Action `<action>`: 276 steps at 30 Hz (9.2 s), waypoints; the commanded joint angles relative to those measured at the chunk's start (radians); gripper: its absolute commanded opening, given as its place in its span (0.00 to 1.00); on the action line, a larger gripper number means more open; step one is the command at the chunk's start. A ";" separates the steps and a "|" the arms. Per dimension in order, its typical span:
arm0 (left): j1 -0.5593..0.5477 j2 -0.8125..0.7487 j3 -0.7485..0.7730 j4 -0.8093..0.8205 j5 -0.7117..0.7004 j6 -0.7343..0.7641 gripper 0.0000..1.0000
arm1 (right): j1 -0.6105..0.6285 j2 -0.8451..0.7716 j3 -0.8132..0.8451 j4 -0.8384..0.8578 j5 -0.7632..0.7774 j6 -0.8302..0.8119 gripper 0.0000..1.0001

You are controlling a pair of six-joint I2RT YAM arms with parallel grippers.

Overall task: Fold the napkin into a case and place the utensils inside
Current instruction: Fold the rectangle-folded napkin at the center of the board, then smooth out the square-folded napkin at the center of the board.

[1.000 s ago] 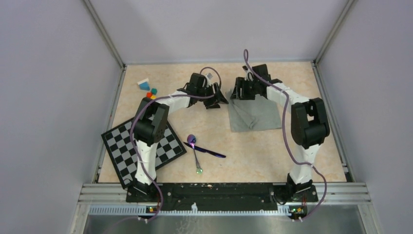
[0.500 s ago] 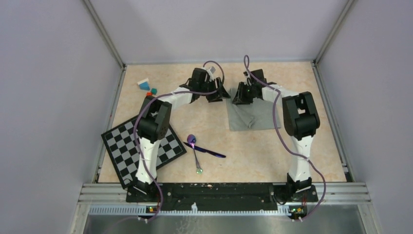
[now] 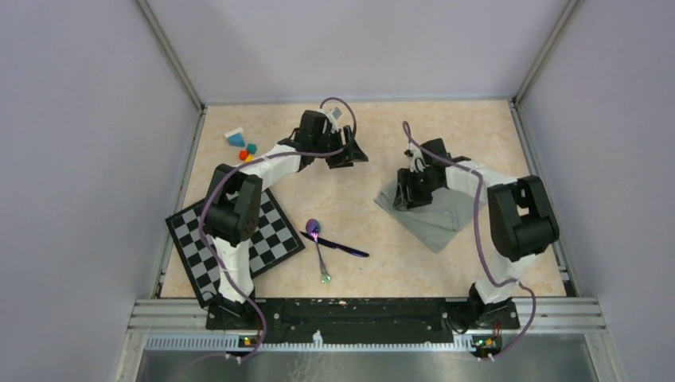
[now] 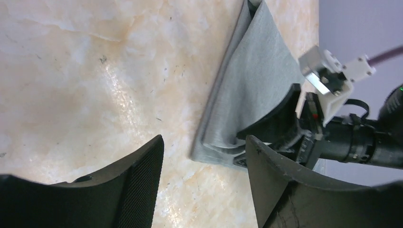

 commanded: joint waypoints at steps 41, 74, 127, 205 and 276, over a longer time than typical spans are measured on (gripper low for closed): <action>-0.047 -0.205 -0.396 0.195 0.063 -0.118 0.80 | -0.037 0.031 0.230 0.069 0.153 0.156 0.73; -0.068 -0.173 -0.386 0.129 0.076 -0.095 0.83 | 0.031 -0.245 0.027 -0.197 0.370 0.082 0.69; -0.150 -0.185 -0.367 0.021 -0.025 -0.035 0.53 | -0.048 -0.172 -0.027 -0.207 0.470 0.380 0.49; -0.116 -0.200 -0.399 0.119 0.059 -0.106 0.00 | -0.104 -0.219 -0.050 -0.139 0.481 0.399 0.00; -0.175 -0.059 -0.454 0.157 0.092 -0.100 0.04 | -0.154 -0.186 -0.191 0.102 0.117 0.152 0.38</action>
